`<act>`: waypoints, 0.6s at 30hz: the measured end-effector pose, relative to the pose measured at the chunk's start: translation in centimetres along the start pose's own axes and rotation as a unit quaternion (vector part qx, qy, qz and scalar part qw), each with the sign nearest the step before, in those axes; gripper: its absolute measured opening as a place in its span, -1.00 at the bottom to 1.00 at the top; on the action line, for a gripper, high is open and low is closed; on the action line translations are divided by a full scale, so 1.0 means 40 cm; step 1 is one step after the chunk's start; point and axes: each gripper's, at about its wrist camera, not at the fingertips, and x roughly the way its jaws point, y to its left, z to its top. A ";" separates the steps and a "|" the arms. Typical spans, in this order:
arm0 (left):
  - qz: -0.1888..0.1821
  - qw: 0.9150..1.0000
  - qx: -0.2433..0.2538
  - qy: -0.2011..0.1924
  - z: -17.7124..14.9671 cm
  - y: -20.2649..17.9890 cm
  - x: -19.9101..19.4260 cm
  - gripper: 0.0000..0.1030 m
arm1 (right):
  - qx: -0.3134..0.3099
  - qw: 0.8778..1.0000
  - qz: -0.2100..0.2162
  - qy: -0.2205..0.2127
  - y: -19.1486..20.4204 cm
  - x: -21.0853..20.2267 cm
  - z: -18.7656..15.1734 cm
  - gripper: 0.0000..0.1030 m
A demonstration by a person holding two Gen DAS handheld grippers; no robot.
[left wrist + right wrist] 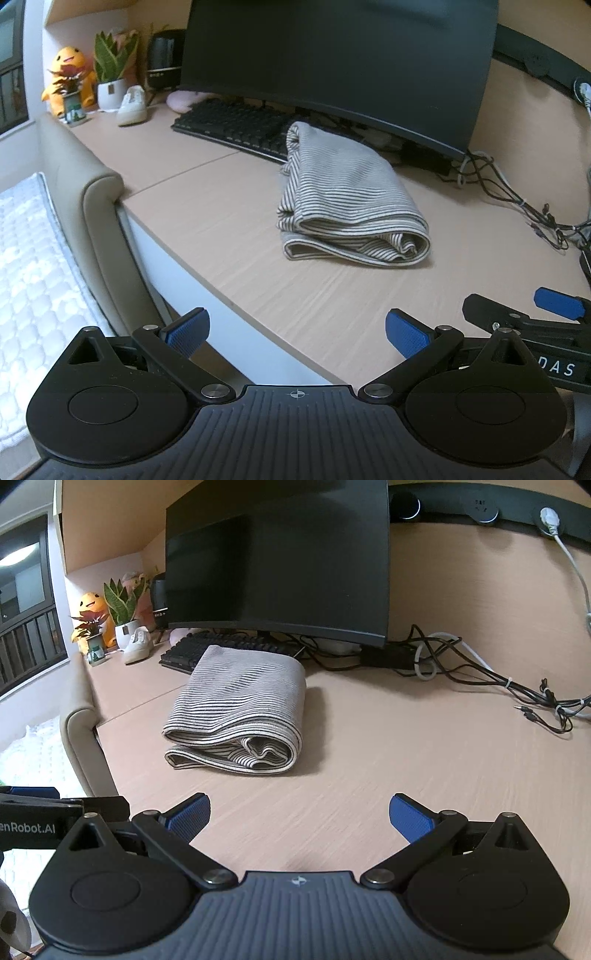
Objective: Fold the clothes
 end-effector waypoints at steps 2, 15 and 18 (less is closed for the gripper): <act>0.000 1.000 -0.001 -0.001 0.000 0.001 0.000 1.00 | -0.001 1.000 0.000 0.001 -0.001 0.000 0.000 1.00; 0.002 1.000 0.002 -0.001 -0.011 -0.007 -0.008 1.00 | -0.012 1.000 -0.012 -0.004 0.001 -0.008 -0.004 1.00; 0.009 1.000 -0.001 0.003 -0.011 -0.002 -0.005 1.00 | -0.011 1.000 -0.007 -0.012 0.000 -0.016 -0.001 1.00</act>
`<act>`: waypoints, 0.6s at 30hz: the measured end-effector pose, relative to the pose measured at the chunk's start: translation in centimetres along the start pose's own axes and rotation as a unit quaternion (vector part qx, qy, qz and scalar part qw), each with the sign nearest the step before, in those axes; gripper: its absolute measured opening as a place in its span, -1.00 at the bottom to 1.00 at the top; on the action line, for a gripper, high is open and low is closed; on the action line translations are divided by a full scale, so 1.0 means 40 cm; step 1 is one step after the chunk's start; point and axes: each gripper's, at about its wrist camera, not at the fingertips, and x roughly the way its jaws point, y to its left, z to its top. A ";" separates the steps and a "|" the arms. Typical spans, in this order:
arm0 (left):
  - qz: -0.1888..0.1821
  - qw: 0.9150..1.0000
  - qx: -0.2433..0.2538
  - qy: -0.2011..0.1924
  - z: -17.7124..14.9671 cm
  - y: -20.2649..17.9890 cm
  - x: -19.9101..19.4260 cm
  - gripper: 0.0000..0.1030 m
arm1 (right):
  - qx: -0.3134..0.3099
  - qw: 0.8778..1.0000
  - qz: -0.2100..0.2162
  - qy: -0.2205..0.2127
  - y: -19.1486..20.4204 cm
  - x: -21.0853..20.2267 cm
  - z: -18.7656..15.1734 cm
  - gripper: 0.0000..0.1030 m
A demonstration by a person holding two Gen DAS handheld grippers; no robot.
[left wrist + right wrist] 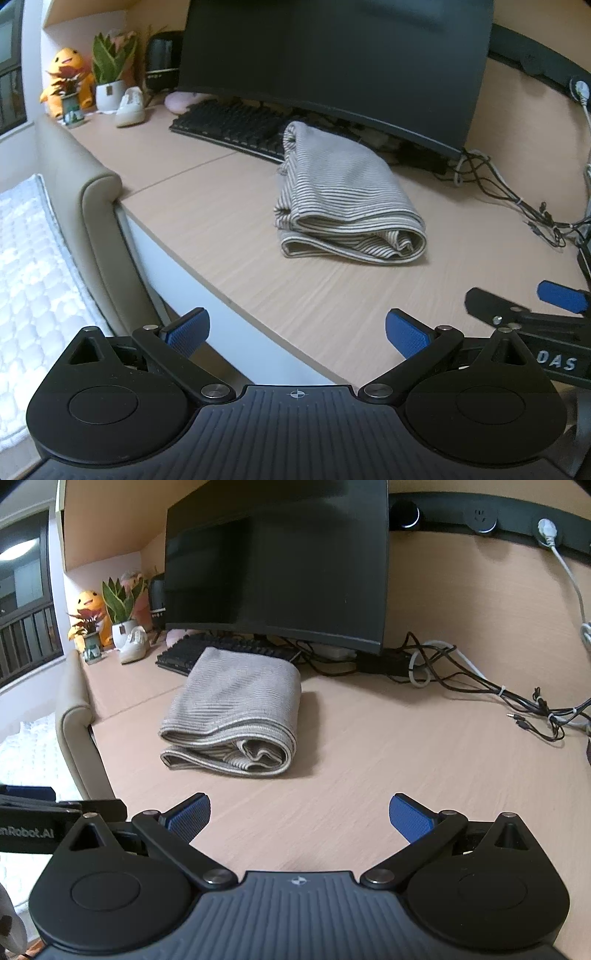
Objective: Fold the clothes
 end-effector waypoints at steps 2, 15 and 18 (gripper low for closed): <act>0.008 1.000 0.001 0.005 0.000 0.000 0.002 1.00 | -0.002 1.000 0.003 0.001 0.003 0.001 0.000 1.00; 0.002 1.000 -0.001 0.014 -0.004 0.005 0.005 1.00 | -0.002 1.000 0.005 0.007 0.001 0.006 -0.002 1.00; 0.002 1.000 0.001 0.012 -0.003 0.004 0.005 1.00 | -0.001 1.000 0.005 0.007 0.000 0.005 -0.003 1.00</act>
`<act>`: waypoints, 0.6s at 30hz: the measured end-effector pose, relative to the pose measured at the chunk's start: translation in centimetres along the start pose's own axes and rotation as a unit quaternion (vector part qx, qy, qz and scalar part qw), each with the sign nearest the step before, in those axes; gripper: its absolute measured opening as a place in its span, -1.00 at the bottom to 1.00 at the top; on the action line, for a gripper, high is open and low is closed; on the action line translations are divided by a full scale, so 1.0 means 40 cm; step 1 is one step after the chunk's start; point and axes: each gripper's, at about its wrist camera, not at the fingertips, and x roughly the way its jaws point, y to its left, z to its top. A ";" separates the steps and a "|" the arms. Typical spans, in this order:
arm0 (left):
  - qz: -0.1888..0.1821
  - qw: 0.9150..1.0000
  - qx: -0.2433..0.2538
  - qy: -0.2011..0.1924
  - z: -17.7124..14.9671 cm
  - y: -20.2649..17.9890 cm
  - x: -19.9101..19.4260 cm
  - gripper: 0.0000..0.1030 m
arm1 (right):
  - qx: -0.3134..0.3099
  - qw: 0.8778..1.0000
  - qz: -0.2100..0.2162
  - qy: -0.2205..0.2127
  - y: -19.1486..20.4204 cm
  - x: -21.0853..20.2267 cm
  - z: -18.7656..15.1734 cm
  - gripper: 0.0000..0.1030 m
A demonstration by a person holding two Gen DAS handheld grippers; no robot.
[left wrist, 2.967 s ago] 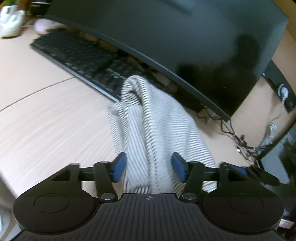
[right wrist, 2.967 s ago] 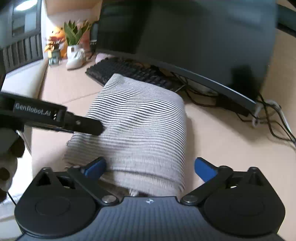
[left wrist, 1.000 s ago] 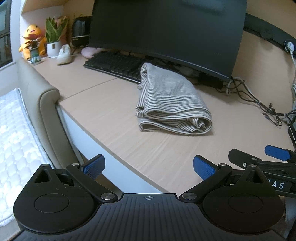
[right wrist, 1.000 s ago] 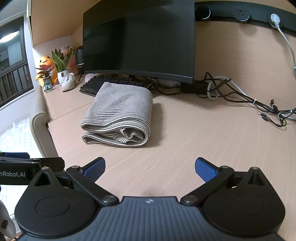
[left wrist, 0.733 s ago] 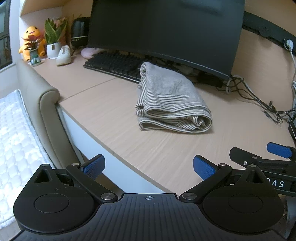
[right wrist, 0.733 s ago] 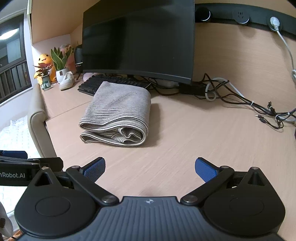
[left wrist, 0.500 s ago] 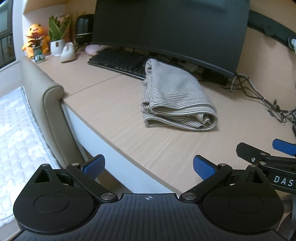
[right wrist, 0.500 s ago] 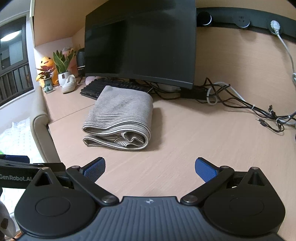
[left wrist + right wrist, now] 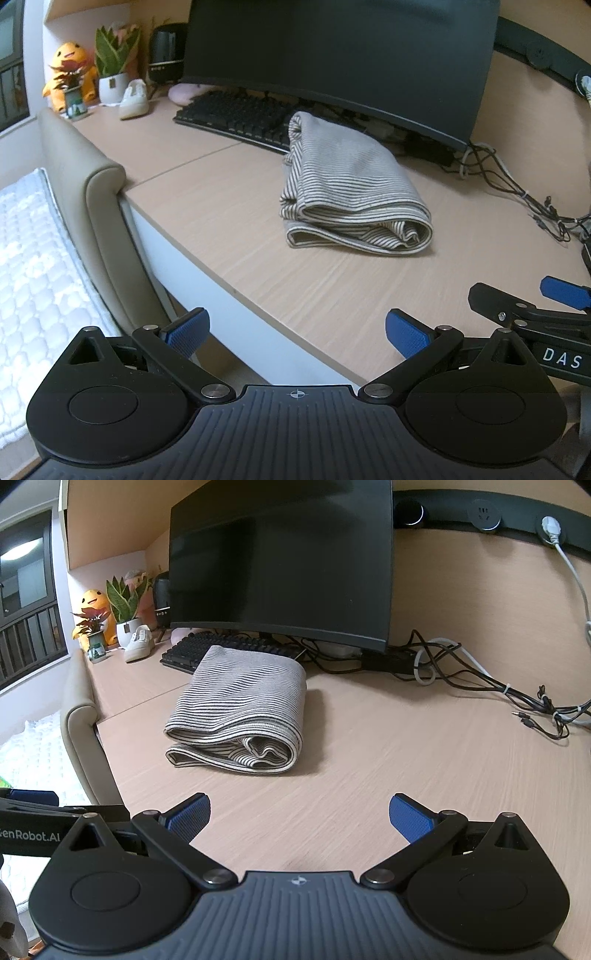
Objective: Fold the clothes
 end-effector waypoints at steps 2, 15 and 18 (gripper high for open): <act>0.002 1.000 0.001 0.000 -0.001 -0.001 0.000 1.00 | -0.001 1.000 -0.001 0.001 0.000 0.001 0.000 1.00; 0.005 1.000 -0.003 -0.006 -0.004 -0.003 -0.002 1.00 | 0.000 1.000 -0.001 0.003 0.001 -0.001 0.000 1.00; 0.003 1.000 -0.004 -0.007 -0.005 -0.002 -0.002 1.00 | 0.001 1.000 -0.001 0.003 0.000 0.000 0.000 1.00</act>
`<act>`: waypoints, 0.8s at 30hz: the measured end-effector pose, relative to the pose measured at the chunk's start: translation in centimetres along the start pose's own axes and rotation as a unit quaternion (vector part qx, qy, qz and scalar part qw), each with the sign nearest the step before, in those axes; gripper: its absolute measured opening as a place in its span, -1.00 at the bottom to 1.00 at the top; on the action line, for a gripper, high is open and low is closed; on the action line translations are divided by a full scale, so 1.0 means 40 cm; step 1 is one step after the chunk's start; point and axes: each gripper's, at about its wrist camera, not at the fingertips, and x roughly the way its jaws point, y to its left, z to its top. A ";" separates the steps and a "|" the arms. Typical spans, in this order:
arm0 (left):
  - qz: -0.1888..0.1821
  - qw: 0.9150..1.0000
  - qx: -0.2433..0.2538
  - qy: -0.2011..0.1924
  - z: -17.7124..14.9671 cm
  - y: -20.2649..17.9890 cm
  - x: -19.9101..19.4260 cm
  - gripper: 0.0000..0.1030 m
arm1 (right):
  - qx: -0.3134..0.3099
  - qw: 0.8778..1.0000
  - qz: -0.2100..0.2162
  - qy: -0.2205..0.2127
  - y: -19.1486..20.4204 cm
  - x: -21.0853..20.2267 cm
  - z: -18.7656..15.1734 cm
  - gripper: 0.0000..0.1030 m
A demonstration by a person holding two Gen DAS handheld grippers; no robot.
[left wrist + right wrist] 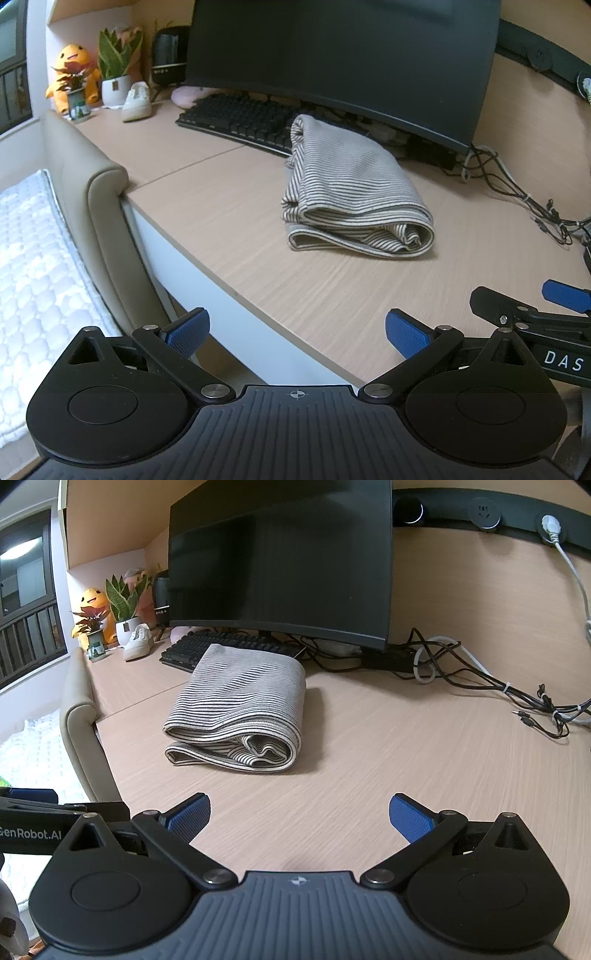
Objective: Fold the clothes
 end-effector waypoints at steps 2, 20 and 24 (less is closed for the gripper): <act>-0.001 1.000 -0.001 0.001 -0.002 0.001 0.003 1.00 | 0.002 1.000 0.001 0.002 -0.001 0.003 -0.001 1.00; 0.001 1.000 -0.006 0.013 -0.004 0.001 0.016 1.00 | 0.002 1.000 0.005 0.008 -0.005 0.010 -0.004 1.00; 0.001 1.000 -0.009 0.014 -0.003 0.003 0.017 1.00 | 0.002 1.000 0.007 0.009 -0.005 0.010 -0.004 1.00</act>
